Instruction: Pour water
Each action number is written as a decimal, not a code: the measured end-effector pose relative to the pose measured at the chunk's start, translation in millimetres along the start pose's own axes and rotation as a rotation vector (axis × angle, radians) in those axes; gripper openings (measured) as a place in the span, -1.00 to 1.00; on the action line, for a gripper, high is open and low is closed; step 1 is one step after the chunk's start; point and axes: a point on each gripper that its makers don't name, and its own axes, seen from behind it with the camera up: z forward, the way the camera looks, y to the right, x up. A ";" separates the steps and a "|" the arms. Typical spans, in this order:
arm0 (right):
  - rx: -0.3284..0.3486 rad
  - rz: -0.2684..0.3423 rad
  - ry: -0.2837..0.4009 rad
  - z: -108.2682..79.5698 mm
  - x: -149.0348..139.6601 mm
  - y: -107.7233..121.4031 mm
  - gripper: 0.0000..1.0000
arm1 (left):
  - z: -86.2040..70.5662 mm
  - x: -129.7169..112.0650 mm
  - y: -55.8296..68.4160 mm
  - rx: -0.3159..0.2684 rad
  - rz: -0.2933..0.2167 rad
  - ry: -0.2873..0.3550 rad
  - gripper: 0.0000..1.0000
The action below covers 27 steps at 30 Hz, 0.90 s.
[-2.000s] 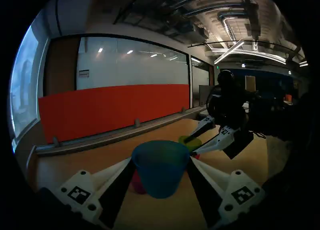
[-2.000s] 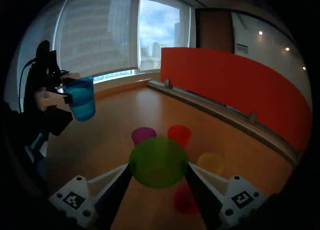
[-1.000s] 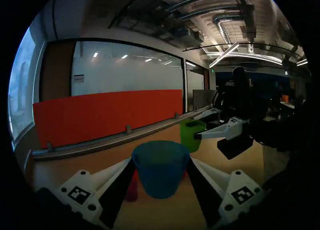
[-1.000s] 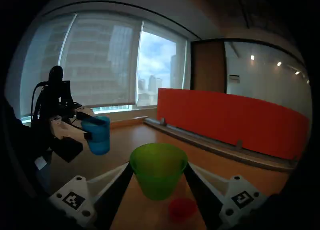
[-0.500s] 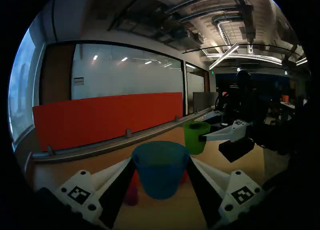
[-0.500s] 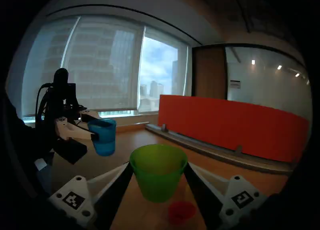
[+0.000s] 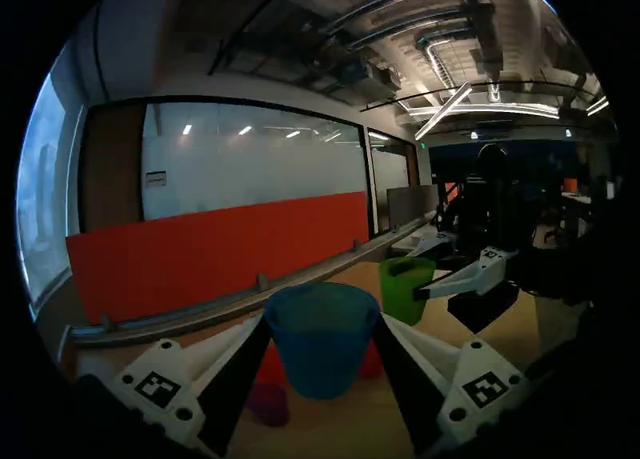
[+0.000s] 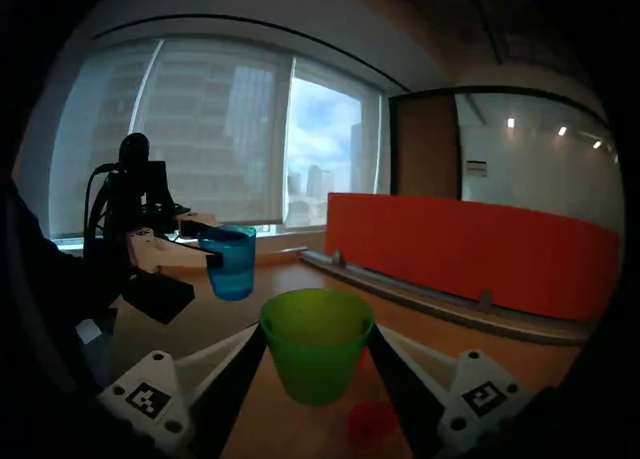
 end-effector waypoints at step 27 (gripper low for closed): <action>0.083 0.006 -0.005 10.4 -14.2 -32.7 0.81 | 15.5 29.7 -15.3 0.088 0.361 0.009 0.72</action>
